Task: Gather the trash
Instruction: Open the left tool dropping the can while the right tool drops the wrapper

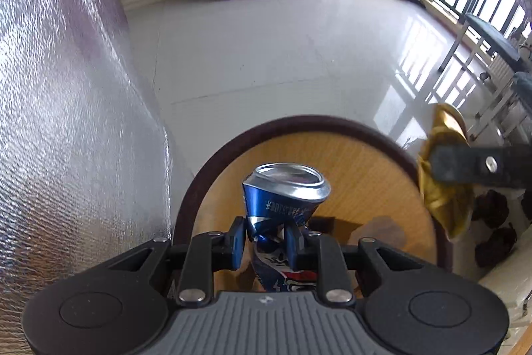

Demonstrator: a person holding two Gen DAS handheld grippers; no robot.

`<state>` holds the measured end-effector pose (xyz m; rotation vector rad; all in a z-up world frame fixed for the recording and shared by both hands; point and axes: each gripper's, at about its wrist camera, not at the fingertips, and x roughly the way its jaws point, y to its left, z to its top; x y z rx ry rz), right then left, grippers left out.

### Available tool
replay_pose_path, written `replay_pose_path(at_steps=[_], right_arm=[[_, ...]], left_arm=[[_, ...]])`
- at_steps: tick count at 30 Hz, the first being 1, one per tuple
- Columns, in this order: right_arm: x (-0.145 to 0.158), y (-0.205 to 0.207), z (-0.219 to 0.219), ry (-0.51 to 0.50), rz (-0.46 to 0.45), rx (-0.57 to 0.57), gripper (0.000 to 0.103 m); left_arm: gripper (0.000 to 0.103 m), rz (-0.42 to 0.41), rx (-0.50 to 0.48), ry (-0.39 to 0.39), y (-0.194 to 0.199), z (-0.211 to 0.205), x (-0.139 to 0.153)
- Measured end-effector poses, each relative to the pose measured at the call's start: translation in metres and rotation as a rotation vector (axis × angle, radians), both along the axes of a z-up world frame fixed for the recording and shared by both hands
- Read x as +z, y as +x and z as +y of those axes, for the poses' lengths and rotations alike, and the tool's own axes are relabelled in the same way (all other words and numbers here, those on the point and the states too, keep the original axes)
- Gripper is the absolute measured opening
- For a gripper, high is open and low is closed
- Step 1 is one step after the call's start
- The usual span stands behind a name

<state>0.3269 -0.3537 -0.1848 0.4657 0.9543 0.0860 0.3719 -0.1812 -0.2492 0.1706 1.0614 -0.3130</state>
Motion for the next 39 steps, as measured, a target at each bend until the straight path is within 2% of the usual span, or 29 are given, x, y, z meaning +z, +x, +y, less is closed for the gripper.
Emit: replay_pose_path(at_steps=[6, 9, 10, 11, 14, 17, 24, 28, 33, 39], right_arm=[[-0.018, 0.019, 0.012, 0.017, 0.028, 0.022, 0.028], [-0.026, 0.022, 0.010, 0.017, 0.044, -0.008, 0.032], [-0.029, 0.023, 0.009, 0.008, 0.066, -0.022, 0.039], [-0.030, 0.023, 0.008, 0.006, 0.077, -0.020, 0.041], [-0.032, 0.018, 0.005, 0.012, 0.082, -0.011, 0.043], [-0.031, 0.014, 0.001, 0.025, 0.085, -0.014, 0.043], [-0.024, 0.005, -0.004, 0.015, 0.097, -0.007, 0.042], [-0.016, -0.001, -0.003, 0.006, 0.099, 0.001, 0.042], [0.002, -0.008, 0.003, -0.017, 0.079, 0.020, 0.042], [0.029, -0.020, 0.007, -0.067, 0.039, 0.042, 0.046]], left_arm=[[0.026, 0.013, -0.006, -0.005, 0.003, 0.002, -0.004], [0.027, 0.020, 0.006, -0.012, 0.003, 0.002, -0.005], [0.029, 0.023, 0.012, -0.016, 0.003, 0.004, -0.005], [0.032, 0.022, 0.019, -0.021, 0.000, 0.002, -0.006], [0.041, 0.022, 0.023, -0.026, -0.005, 0.004, -0.003], [0.042, 0.030, 0.016, -0.031, -0.011, 0.004, -0.002], [0.053, 0.046, 0.025, -0.043, -0.024, 0.011, 0.005], [0.066, 0.042, 0.038, -0.048, -0.034, 0.018, 0.014], [0.074, 0.034, 0.080, -0.050, -0.041, 0.023, 0.035], [0.091, 0.006, 0.113, -0.071, -0.057, 0.032, 0.069]])
